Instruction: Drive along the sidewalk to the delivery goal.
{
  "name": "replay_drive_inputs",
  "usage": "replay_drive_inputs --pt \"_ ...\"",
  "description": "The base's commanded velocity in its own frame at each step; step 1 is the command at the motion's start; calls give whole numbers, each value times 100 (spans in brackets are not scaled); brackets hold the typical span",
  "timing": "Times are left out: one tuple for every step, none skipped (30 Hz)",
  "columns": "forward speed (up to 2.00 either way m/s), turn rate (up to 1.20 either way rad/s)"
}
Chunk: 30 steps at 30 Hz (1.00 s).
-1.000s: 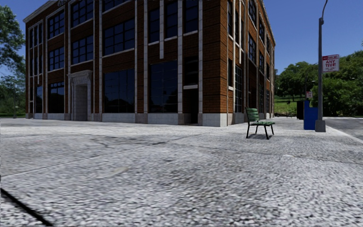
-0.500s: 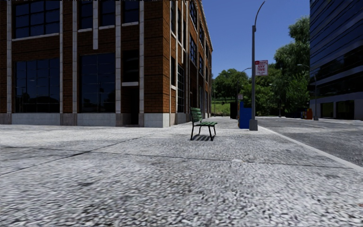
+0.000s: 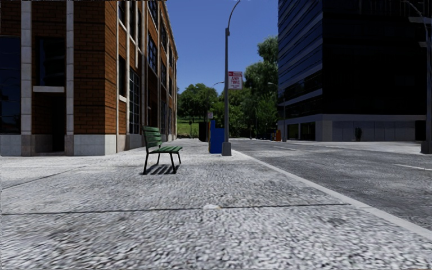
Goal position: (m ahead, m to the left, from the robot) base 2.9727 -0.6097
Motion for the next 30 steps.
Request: replay_drive_inputs --pt "164 -77" --pt "164 -77" --pt "164 -77" --pt "164 -77" --pt "164 -77" --pt "164 -77" --pt "164 -77" --pt "165 -77" --pt "165 -74" --pt "166 -58" --pt "170 -2" --pt "170 -2" --pt "171 0" --pt "171 0" --pt "171 0" --pt "171 0" --pt "171 0" --pt "171 0" --pt "171 0" --pt "171 0" --pt "171 0" --pt "171 0" --pt "171 0" --pt "171 0" --pt "172 0" --pt "172 0" --pt "172 0" --pt "172 4" --pt "172 22" --pt "172 30"
